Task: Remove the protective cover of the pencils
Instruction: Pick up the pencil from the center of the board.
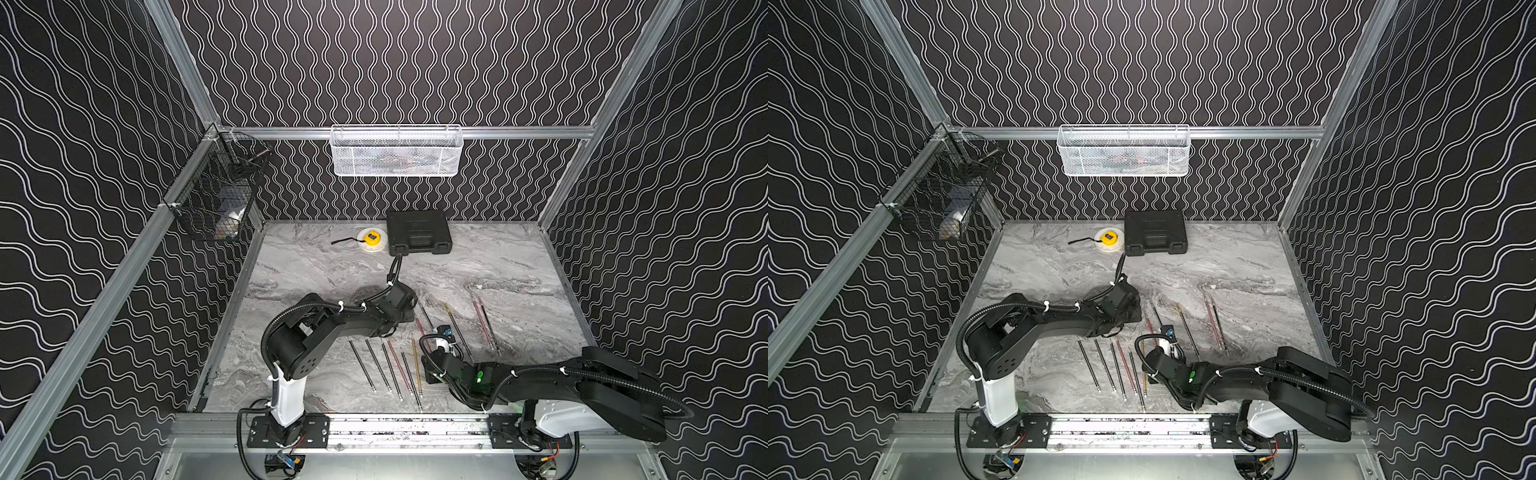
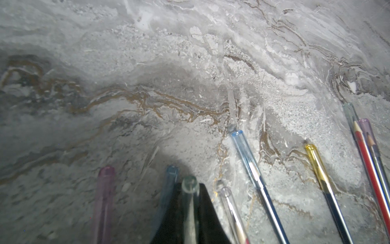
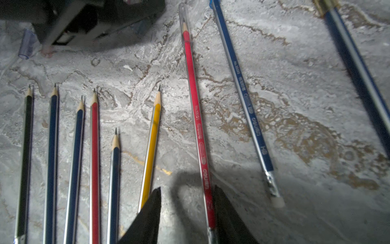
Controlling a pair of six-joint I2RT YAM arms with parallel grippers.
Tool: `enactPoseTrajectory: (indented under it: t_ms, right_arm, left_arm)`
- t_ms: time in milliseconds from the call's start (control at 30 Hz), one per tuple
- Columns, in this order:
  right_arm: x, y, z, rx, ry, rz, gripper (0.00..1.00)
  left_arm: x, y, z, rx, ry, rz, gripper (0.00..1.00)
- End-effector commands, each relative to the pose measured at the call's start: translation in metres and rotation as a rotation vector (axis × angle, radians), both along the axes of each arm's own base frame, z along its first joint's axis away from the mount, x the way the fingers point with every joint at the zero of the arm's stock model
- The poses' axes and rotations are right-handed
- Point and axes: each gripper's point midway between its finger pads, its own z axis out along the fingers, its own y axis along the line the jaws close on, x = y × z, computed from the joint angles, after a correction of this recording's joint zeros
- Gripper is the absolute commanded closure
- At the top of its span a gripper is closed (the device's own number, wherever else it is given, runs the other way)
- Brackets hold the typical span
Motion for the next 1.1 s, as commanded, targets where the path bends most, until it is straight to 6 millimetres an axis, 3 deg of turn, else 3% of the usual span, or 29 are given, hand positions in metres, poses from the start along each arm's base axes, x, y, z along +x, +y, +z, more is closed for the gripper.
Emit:
enactPoseTrajectory:
  t_ms: [0,267,633,1067]
  right_arm:
    - [0.003,0.000,-0.003,-0.012,0.004,-0.020,0.58]
    - [0.008,0.002,-0.013,-0.047,0.033,-0.034,0.64]
    - [0.009,0.001,-0.015,-0.047,0.041,-0.047,0.95]
    - [0.007,-0.001,-0.004,-0.010,0.028,-0.044,1.00]
  left_arm:
    - [-0.005,-0.005,-0.005,0.017,0.026,-0.047,0.93]
    - [-0.006,-0.004,-0.010,0.057,0.047,-0.060,0.85]
    - [-0.007,-0.003,-0.009,0.062,0.044,-0.062,0.76]
    - [-0.009,-0.004,0.003,0.034,0.031,-0.069,0.75]
